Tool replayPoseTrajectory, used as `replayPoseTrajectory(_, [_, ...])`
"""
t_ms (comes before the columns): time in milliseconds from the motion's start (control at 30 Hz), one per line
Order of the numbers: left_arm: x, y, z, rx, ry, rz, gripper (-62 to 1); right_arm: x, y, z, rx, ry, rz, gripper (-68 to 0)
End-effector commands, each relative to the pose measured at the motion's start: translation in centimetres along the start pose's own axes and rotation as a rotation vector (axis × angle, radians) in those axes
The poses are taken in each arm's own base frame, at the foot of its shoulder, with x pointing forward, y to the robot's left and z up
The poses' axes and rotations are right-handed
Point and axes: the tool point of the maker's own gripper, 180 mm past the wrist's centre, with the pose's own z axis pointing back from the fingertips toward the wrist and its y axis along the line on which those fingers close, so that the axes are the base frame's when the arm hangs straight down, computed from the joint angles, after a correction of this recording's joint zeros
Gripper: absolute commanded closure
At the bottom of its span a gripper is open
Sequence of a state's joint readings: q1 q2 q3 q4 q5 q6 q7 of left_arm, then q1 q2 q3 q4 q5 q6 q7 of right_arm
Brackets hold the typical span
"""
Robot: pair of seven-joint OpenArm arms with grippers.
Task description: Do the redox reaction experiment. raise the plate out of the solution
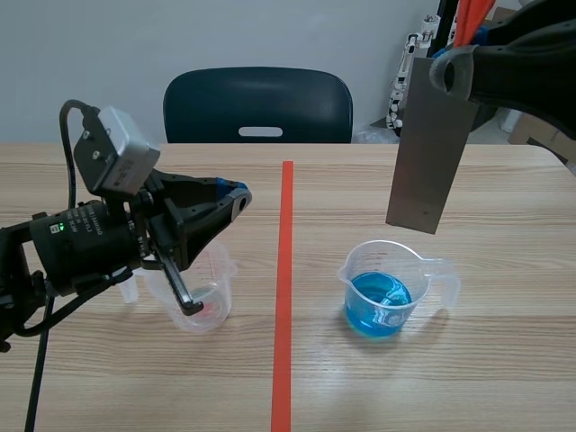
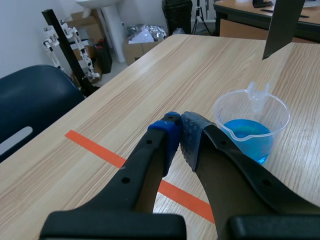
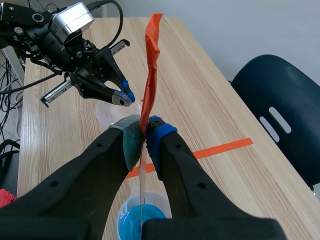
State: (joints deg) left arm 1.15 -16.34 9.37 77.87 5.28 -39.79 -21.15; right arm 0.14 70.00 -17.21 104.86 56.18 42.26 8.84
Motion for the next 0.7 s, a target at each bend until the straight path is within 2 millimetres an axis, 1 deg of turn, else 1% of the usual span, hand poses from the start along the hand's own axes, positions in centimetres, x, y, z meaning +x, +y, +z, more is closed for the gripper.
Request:
replayPoseTrajectory(0, [0.8,0.1,-0.5,-0.004,-0.026,0.003,-3.0,1.4,-0.4,0.2,-0.005,-0.038,0.022,-0.5])
replayPoseTrajectory(367, [1.6,-2.1,-3.2,-0.109,-0.026,-0.021,-3.0,1.7,-0.4,0.2,-0.005,-0.05,0.022,-0.5])
replayPoseTrajectory(500, [2.1,-2.3,-4.3,-0.124,-0.033,-0.005,-3.0,1.6,-0.4,0.2,-0.005,-0.049,0.022,-0.5])
replayPoseTrajectory(667, [2.7,-2.6,-5.1,-0.137,-0.046,0.02,-3.0,1.6,-0.4,0.2,-0.005,-0.05,0.022,-0.5])
